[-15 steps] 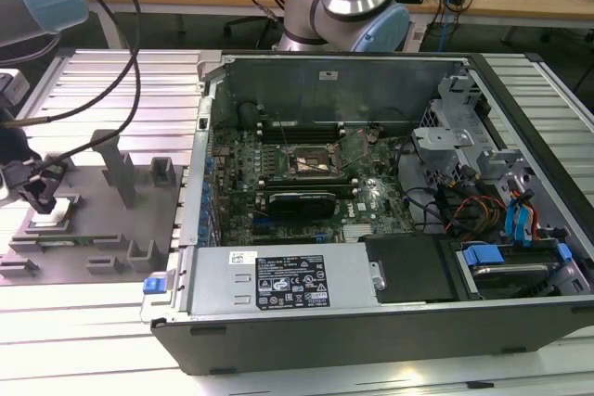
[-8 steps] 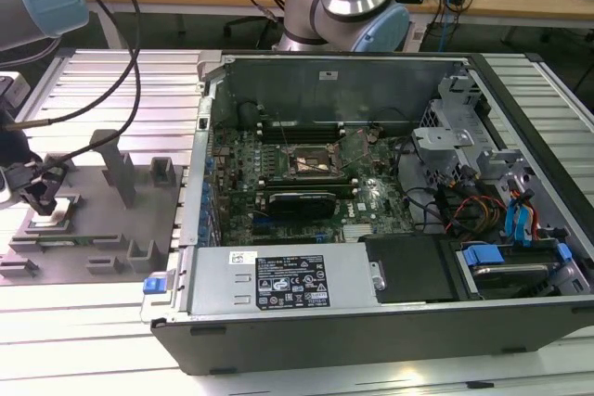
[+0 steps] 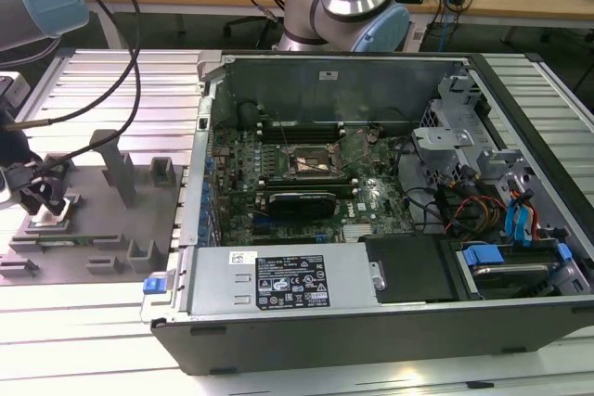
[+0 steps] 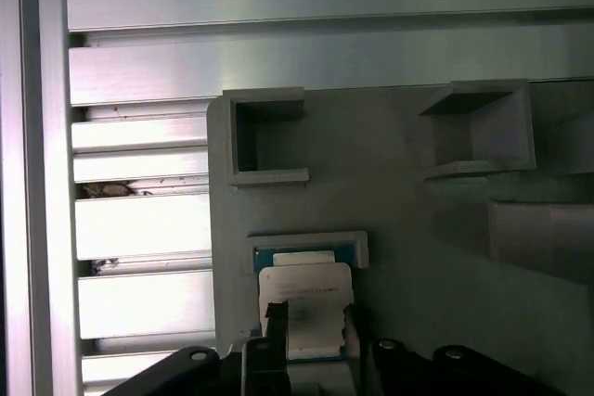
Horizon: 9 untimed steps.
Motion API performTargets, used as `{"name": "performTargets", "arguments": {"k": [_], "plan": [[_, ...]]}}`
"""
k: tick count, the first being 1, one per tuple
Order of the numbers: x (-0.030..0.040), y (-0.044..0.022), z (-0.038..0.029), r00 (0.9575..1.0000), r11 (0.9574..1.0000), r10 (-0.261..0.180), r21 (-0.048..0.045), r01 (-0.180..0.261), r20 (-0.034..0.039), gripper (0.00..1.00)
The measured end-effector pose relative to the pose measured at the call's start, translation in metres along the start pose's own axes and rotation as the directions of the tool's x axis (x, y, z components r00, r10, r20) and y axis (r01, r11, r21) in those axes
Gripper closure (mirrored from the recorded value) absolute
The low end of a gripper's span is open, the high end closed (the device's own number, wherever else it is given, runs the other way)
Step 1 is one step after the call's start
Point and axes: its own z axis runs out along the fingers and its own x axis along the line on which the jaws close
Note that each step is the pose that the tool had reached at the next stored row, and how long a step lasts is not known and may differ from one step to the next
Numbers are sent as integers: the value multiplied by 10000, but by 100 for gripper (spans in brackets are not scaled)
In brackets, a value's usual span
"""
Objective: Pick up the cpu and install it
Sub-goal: 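Pick up the cpu and move it towards the insertion slot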
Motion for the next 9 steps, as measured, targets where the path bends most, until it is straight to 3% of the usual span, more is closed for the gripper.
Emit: {"name": "performTargets", "arguments": {"k": [1, 3, 4, 6, 9], "plan": [[0, 0, 0, 10000, 10000, -1, 1, 1, 0, 58], [0, 0, 0, 10000, 10000, -2, 1, 2, 0, 46], [0, 0, 0, 10000, 10000, -2, 0, 2, 0, 46], [0, 0, 0, 10000, 10000, -4, 0, 4, 0, 34], [0, 0, 12, 9999, 9999, -102, -5, 102, -1, 34]]}}
